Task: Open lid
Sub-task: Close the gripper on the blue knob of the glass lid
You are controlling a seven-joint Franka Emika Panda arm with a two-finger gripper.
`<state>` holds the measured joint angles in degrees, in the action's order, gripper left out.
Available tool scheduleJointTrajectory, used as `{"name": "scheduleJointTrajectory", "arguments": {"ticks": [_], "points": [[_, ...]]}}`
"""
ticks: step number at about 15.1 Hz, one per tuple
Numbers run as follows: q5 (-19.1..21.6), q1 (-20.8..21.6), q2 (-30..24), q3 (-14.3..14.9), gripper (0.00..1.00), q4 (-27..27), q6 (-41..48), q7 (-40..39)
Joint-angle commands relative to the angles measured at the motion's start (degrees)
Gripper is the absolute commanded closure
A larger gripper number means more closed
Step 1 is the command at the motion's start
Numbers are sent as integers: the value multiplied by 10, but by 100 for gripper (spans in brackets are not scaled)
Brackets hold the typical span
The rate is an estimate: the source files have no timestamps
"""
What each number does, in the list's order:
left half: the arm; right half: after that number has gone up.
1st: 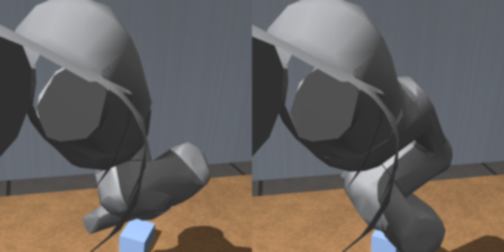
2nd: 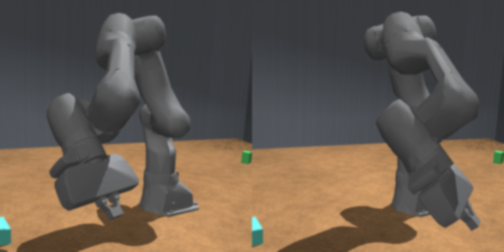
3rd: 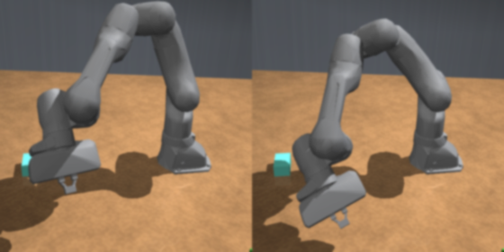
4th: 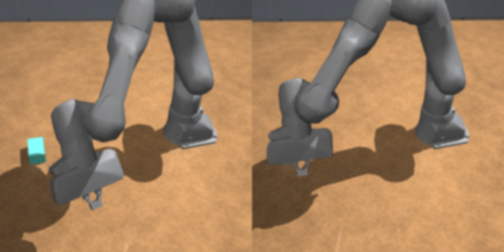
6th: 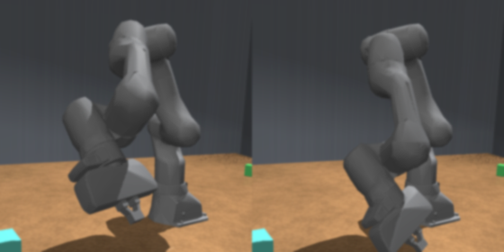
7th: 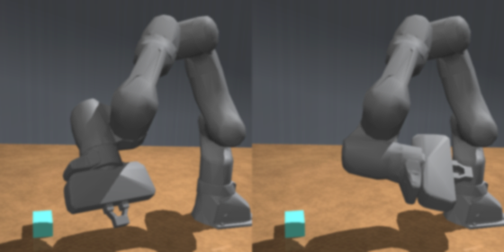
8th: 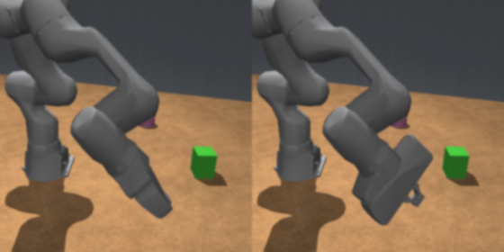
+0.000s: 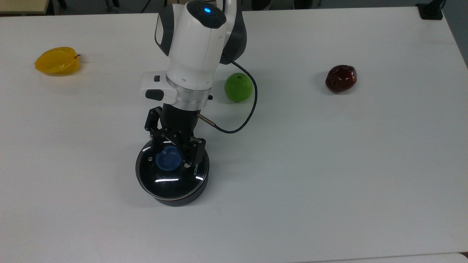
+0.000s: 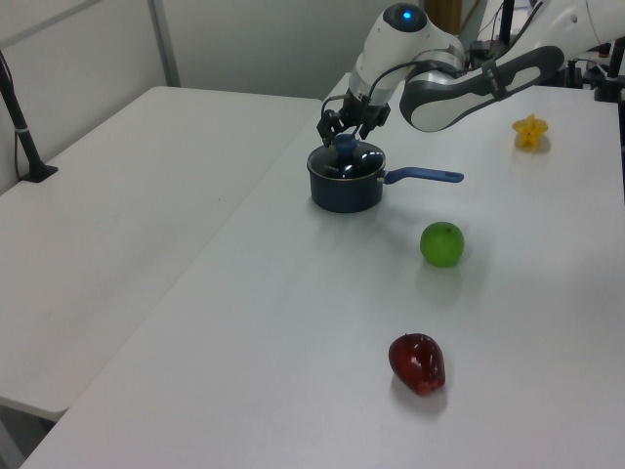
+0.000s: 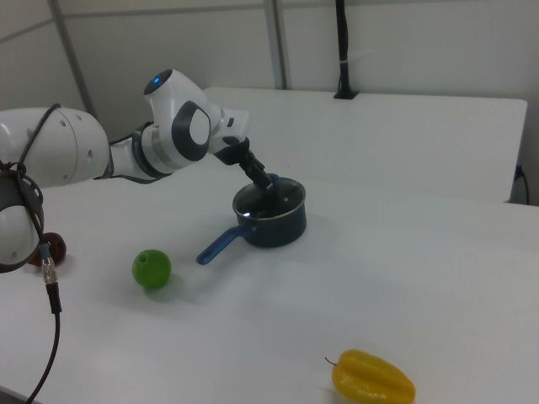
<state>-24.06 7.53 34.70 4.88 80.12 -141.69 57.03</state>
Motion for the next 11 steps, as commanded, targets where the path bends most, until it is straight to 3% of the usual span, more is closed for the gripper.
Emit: {"name": "scheduleJointTrajectory", "arguments": {"ticks": [1, 8, 11], "points": [[-13, -1, 3, 3, 20, -2, -10, -3], [-12, -1, -1, 3, 48, 1, -10, -18], [-11, -1, -8, 3, 54, 1, -10, -20]]}}
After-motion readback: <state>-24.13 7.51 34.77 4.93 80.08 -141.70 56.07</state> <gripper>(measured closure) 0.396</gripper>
